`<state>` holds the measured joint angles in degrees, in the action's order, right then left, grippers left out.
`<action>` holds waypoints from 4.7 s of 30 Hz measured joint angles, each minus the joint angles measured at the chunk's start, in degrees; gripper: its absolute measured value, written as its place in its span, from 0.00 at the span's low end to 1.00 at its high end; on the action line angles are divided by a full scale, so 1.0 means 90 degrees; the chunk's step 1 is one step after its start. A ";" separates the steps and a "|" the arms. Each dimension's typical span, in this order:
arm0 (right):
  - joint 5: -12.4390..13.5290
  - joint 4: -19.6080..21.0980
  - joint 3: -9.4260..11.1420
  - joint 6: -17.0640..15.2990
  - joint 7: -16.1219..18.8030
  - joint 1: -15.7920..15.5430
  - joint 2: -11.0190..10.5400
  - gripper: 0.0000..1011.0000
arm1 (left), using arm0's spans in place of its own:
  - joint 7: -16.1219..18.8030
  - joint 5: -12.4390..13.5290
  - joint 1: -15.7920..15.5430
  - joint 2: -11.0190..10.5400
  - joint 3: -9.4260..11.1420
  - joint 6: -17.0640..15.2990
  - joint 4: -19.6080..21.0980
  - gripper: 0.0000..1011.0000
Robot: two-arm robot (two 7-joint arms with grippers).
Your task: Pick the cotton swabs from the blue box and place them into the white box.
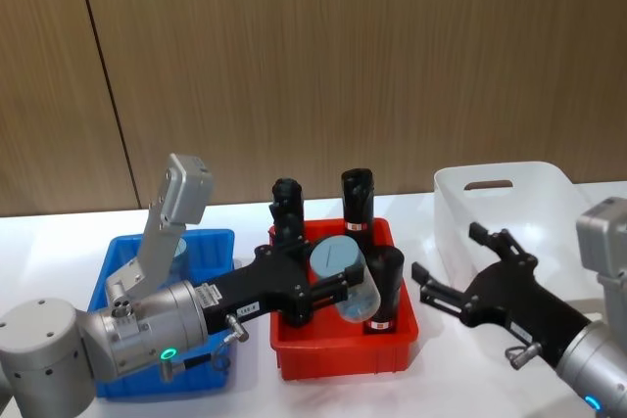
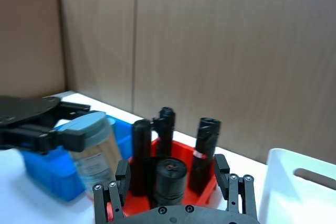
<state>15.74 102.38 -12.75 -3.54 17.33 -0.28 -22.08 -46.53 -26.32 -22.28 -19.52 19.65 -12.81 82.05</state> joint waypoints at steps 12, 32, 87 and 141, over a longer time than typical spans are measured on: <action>-0.0170 -0.0047 -0.0060 -0.0360 0.1100 0.0210 -0.0152 0.99 | -0.0019 -0.0002 -0.0006 0.0000 0.0003 -0.0009 -0.0008 0.66; -0.0589 -0.0508 -0.0321 -0.0678 0.1802 0.0712 0.0084 0.99 | -0.0031 -0.0002 -0.0011 0.0000 0.0002 -0.0010 -0.0010 0.66; -0.1127 -0.1309 -0.0760 -0.1031 0.1819 0.1571 0.0696 0.64 | -0.0030 -0.0002 -0.0010 0.0000 0.0002 -0.0009 -0.0010 0.99; -0.0837 -0.3714 0.0169 -0.0849 0.0284 0.2675 0.0150 0.64 | -0.0030 -0.0001 -0.0010 0.0000 0.0002 -0.0009 -0.0010 0.99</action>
<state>8.21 68.95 -11.23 -11.18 19.89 23.79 -20.73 -46.80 -26.33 -22.37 -19.53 19.67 -12.90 81.96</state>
